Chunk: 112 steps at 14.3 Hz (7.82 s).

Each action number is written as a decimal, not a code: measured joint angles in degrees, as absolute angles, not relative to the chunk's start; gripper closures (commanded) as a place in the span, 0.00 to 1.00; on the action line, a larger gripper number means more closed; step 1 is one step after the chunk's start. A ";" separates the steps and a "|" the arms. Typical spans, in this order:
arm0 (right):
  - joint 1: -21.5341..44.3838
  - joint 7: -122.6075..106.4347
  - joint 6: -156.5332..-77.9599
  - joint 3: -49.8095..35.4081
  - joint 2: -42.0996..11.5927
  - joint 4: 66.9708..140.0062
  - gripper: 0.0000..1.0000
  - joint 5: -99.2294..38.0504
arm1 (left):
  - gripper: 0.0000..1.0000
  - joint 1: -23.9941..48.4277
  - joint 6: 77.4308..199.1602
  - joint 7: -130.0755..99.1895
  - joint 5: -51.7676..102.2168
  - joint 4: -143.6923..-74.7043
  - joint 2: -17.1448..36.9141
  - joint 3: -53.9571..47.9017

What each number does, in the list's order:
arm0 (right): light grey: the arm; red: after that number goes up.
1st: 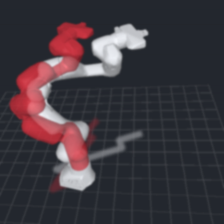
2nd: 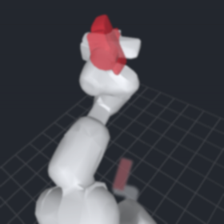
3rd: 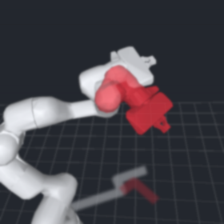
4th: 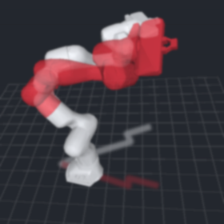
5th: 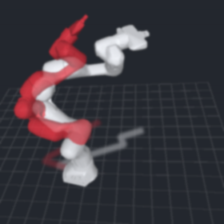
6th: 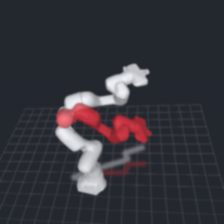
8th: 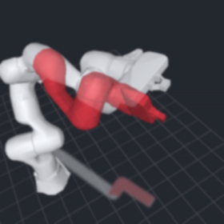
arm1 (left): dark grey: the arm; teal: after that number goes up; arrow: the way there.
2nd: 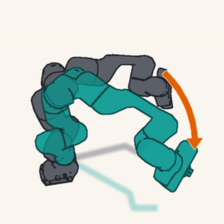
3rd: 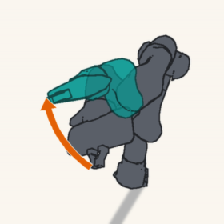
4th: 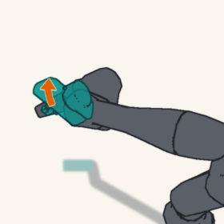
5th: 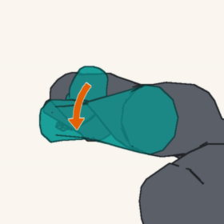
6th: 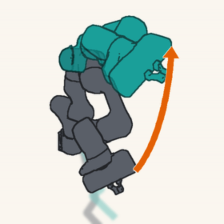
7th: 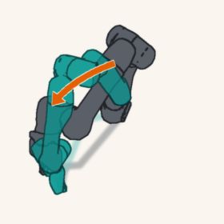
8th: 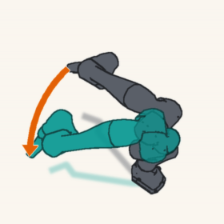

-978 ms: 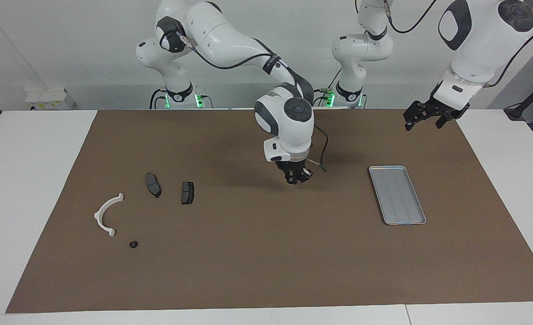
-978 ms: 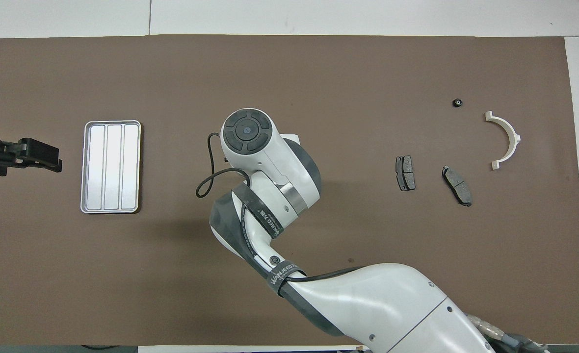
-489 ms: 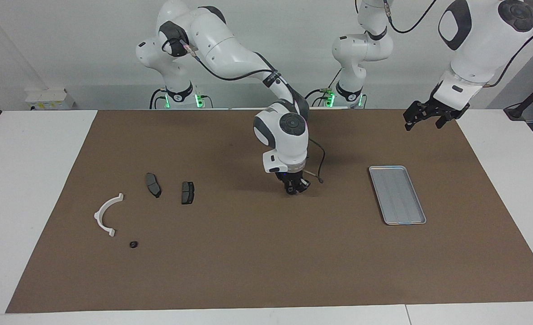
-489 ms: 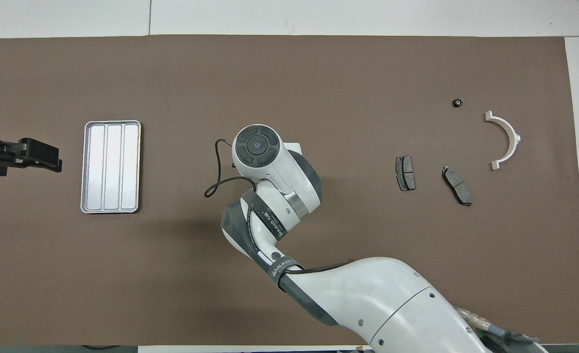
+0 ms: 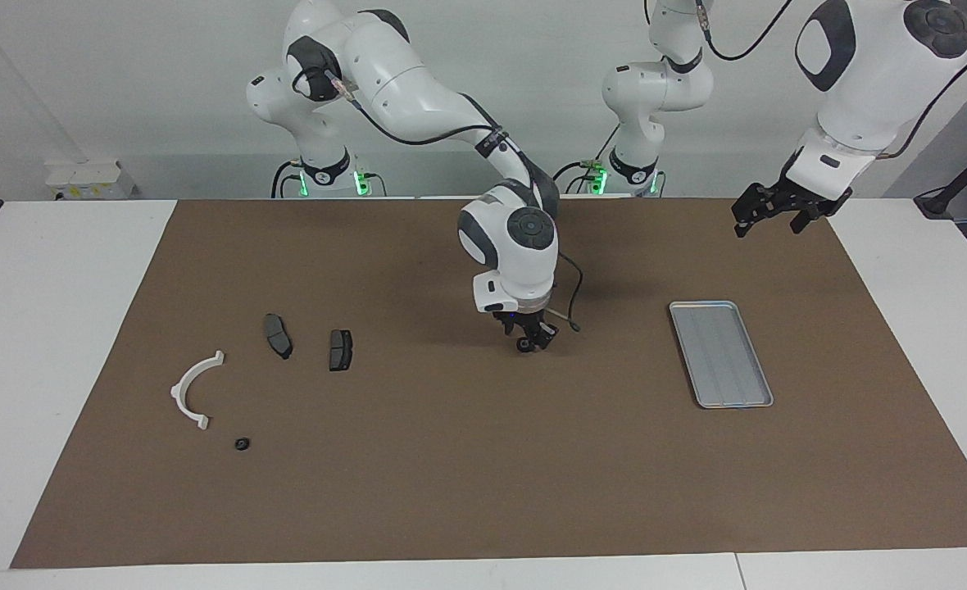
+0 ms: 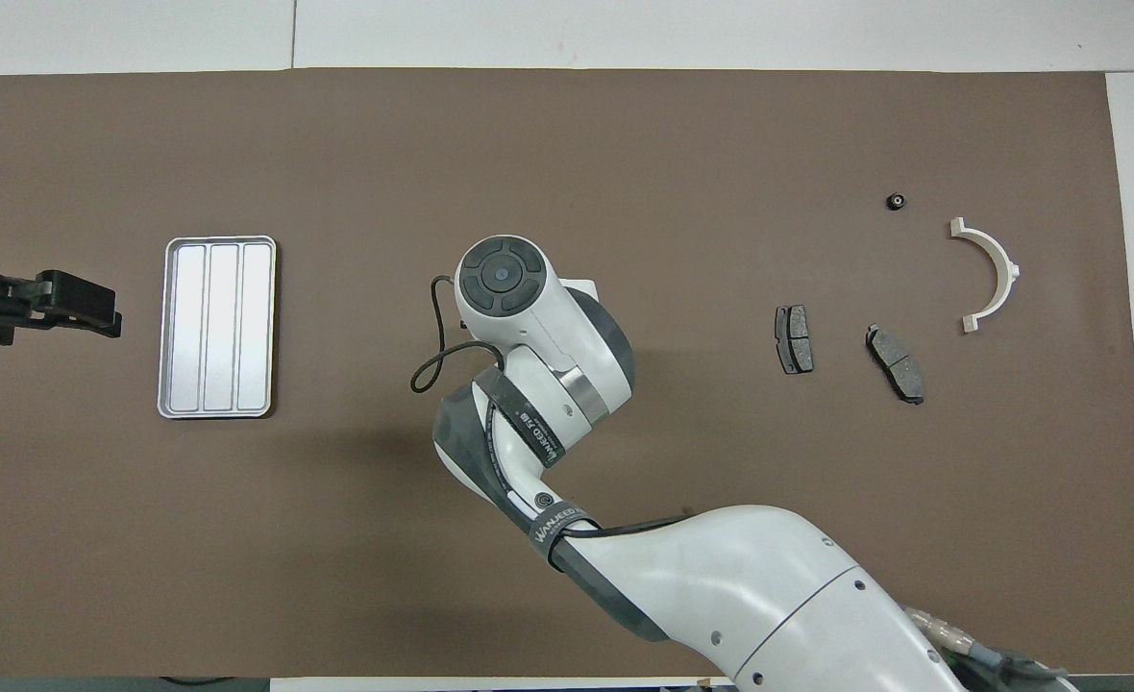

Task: Pick bearing gear from pile to tray
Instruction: 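Release the bearing at center while the left gripper reaches toward it, then grasp the black bearing at the table center with the left gripper, then carry the bearing with the left gripper over the silver tray, then place the bearing in the tray while the right gripper grabs another bearing, then set the second bearing at center while the left gripper reaches it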

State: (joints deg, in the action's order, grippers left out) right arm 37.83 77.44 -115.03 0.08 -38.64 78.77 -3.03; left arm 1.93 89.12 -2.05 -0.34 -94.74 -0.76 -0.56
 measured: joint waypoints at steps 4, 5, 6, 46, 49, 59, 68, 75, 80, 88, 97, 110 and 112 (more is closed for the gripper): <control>32.26 71.27 -103.82 0.46 -32.48 71.90 0.00 -3.04 | 0.00 1.95 89.02 -2.05 -0.34 -94.74 -0.76 -0.72; 30.09 65.31 -100.71 0.49 -30.11 71.62 0.00 -2.98 | 0.00 1.95 89.01 -2.05 -0.34 -94.74 -0.76 -0.77; 27.53 57.74 -97.82 0.57 -27.92 71.63 0.00 -2.81 | 0.00 1.96 89.03 -2.05 -0.34 -94.74 -0.76 -0.82; -2.55 0.61 -116.72 -0.24 -45.50 72.13 0.08 5.57 | 0.19 34.23 132.24 -58.01 0.94 -105.98 23.76 -1.58; -2.72 0.64 -116.61 -0.14 -45.52 71.91 0.33 3.31 | 0.21 34.23 133.14 -58.03 0.94 -105.98 24.17 -1.57; -4.14 0.74 -116.58 0.02 -45.51 71.59 0.53 1.48 | 0.90 34.23 133.94 -58.11 0.94 -105.47 25.44 -1.38; -5.43 0.74 -116.04 -0.19 -45.34 71.57 1.00 1.27 | 1.00 30.76 118.83 -50.62 -1.21 -100.70 21.46 -0.11; -4.07 0.73 -108.43 -0.23 -43.31 70.39 1.00 1.41 | 1.00 10.89 115.76 -16.35 -1.34 -113.56 7.39 0.38; 3.13 8.96 -89.40 -0.63 -29.78 68.80 1.00 1.36 | 1.00 0.83 125.08 -0.40 -1.34 -120.45 6.89 0.32; 23.07 58.89 -84.87 -3.57 -20.11 69.57 1.00 -5.53 | 1.00 -0.56 132.22 1.87 -1.31 -126.41 7.69 -0.27; 33.37 80.50 -109.51 -4.53 -24.13 83.97 1.00 -6.19 | 0.13 -0.56 134.44 1.65 -1.24 -129.10 7.69 -0.27; 37.11 87.26 -132.03 -4.00 -35.82 89.71 0.27 -1.08 | 0.00 5.70 121.20 -11.83 1.54 -113.06 6.83 -1.64; 37.02 87.27 -131.63 -3.89 -35.78 89.68 0.00 -1.08 | 0.00 6.82 121.20 -13.99 1.54 -113.06 6.99 -1.68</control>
